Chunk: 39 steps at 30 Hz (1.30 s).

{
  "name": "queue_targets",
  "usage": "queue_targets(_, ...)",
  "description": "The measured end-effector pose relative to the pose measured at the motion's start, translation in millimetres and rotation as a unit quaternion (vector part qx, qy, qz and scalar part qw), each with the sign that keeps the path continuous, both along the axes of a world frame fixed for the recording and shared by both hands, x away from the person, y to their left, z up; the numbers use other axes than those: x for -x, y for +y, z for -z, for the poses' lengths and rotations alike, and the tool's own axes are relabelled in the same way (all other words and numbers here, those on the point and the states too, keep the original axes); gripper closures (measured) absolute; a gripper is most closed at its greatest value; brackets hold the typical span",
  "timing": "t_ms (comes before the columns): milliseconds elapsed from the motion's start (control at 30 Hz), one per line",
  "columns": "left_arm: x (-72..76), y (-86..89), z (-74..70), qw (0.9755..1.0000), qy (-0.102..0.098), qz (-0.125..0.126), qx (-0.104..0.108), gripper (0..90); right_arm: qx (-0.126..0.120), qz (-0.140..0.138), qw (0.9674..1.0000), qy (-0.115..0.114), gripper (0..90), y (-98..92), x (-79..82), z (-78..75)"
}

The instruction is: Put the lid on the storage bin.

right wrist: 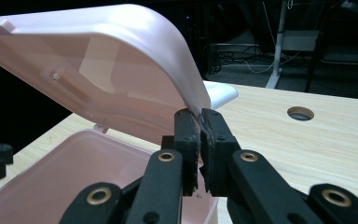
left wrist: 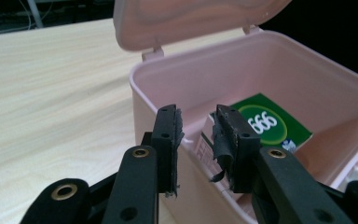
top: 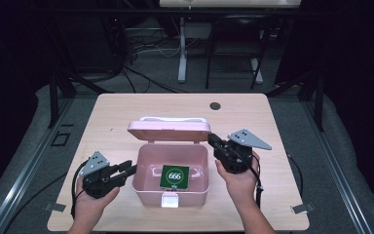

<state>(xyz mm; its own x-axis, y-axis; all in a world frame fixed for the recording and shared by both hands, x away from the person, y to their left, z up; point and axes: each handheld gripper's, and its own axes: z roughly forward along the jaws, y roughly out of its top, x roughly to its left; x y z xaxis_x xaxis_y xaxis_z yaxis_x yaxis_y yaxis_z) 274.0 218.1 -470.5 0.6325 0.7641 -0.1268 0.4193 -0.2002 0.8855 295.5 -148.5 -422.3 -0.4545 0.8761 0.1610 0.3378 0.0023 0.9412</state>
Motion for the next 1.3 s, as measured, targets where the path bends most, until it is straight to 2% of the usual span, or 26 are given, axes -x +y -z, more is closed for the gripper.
queue_targets(267,-8.7,-5.4,-19.5,0.9997,-0.018,-0.014,0.009,68.3,0.000,-0.002,1.0000,0.000,85.7,-0.4,1.2,0.7)
queue_targets(400,-13.5,-6.1,-33.6,0.9988,-0.040,-0.025,0.014,67.6,-0.003,-0.004,1.0000,0.001,85.6,-1.0,0.9,1.0)
queue_targets(700,-21.7,-6.9,-58.7,0.9970,-0.066,-0.037,0.014,70.2,-0.006,-0.005,1.0000,0.001,85.4,-1.5,1.2,1.3)
queue_targets(1033,-29.1,-10.4,-71.6,0.9952,-0.084,-0.050,0.000,76.1,-0.006,-0.005,1.0000,0.001,85.3,-1.6,1.1,1.5)
queue_targets(1200,-30.5,-13.5,-73.3,0.9946,-0.090,-0.052,-0.005,83.6,-0.006,-0.006,1.0000,0.001,85.2,-2.0,0.9,1.6)
queue_targets(1300,-30.6,-14.1,-73.5,0.9941,-0.093,-0.056,-0.009,84.8,-0.008,-0.008,0.9999,0.001,85.3,-3.0,1.0,1.6)
